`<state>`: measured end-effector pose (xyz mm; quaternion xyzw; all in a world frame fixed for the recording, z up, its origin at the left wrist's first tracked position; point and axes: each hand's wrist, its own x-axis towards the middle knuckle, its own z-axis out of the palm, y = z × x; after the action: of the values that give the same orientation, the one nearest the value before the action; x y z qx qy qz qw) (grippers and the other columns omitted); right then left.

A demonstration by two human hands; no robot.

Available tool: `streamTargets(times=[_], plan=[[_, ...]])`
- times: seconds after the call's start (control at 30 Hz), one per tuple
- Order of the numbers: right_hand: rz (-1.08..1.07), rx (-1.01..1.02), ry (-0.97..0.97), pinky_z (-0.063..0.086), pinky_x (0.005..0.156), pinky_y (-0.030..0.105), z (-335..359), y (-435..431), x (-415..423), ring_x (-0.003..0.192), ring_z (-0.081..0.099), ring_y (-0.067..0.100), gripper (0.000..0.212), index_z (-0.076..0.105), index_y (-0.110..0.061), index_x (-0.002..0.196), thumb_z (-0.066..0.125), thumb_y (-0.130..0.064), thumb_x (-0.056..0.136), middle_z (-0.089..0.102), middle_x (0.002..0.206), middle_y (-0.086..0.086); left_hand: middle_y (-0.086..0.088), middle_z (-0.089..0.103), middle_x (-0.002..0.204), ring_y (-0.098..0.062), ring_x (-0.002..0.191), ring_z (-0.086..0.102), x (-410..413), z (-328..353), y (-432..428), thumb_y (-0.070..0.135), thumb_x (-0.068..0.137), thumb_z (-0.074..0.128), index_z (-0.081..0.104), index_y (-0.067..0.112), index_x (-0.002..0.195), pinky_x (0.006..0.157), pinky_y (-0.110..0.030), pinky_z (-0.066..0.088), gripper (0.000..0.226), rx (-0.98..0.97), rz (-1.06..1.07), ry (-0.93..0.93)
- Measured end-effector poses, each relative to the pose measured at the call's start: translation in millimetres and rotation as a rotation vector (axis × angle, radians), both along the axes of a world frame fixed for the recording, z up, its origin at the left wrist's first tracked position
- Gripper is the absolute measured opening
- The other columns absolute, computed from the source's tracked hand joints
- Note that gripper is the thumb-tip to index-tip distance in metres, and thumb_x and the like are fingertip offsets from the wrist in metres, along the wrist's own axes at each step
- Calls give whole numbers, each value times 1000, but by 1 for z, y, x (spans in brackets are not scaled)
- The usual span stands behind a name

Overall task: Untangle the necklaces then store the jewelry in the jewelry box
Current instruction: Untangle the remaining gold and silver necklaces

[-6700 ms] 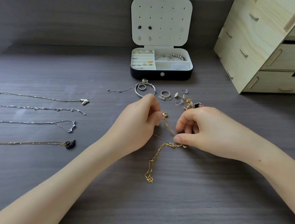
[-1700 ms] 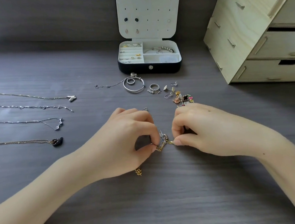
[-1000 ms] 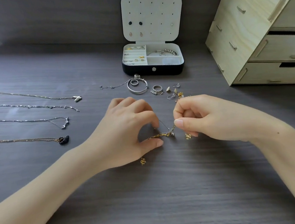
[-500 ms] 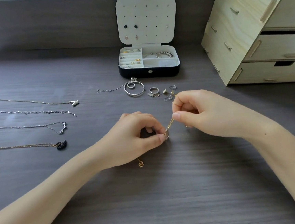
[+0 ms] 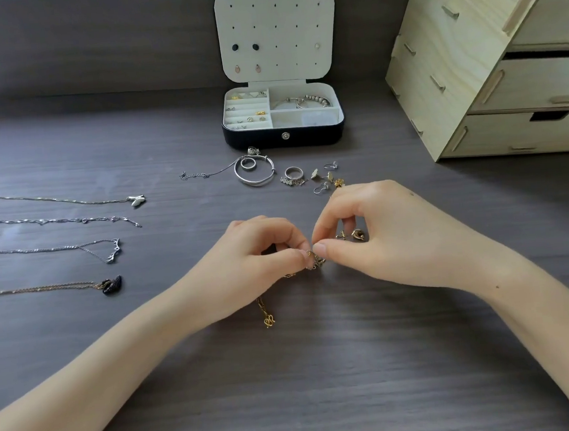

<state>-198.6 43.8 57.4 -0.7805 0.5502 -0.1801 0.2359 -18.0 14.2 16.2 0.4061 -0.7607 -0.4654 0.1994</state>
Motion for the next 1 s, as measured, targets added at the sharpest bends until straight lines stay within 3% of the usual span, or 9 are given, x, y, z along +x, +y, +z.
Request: streamTargets(times=[0.2,0.33,0.57,0.67,0.77,0.9,1.0], plan=[[5,-9,2,35,62,9,-1,1,3,70,49,-3,10,70,-28,74,65,-22,79,51,59,-22,3,62,82,-13,88,55,-1,1,2,57,61,51,66,34,71,84,-35,43,30,19,29,25],[-4,29,0,36,61,11,0,0,3,68,49,3,14,65,-32,69,64,-20,77,55,61,-18,1,61,82,-15,83,56,0,4,3,56,61,52,66,33,69,83,-39,44,28,49,28,40],[-43,124,-33,37,55,11,3,-2,-1,56,47,-1,10,66,-25,69,64,-21,78,55,59,-16,3,60,80,-12,82,53,4,6,1,52,62,53,64,29,67,84,-41,41,25,107,-14,39],[-67,230,-101,37,51,13,3,-3,-1,52,44,0,11,67,-21,70,63,-20,80,58,62,-8,6,58,77,-11,80,51,6,5,0,51,63,53,62,31,68,79,-35,40,22,95,-39,45],[-120,356,-224,39,62,25,3,-4,-1,61,48,7,10,68,-18,70,63,-17,79,63,68,-1,8,57,78,-12,83,49,7,4,0,52,61,52,61,34,70,78,-30,36,22,45,-46,10],[-125,445,-264,39,68,25,3,-6,3,65,50,6,13,67,-19,68,62,-16,79,62,65,-9,9,55,77,-9,80,48,8,3,1,50,57,53,59,34,67,74,-25,32,20,-13,-49,-7],[-139,465,-252,39,67,21,5,-6,4,64,51,2,13,67,-19,68,62,-16,80,62,63,-11,11,55,77,-3,77,47,7,1,4,55,62,53,55,28,68,77,-17,30,28,-165,-45,-67]])
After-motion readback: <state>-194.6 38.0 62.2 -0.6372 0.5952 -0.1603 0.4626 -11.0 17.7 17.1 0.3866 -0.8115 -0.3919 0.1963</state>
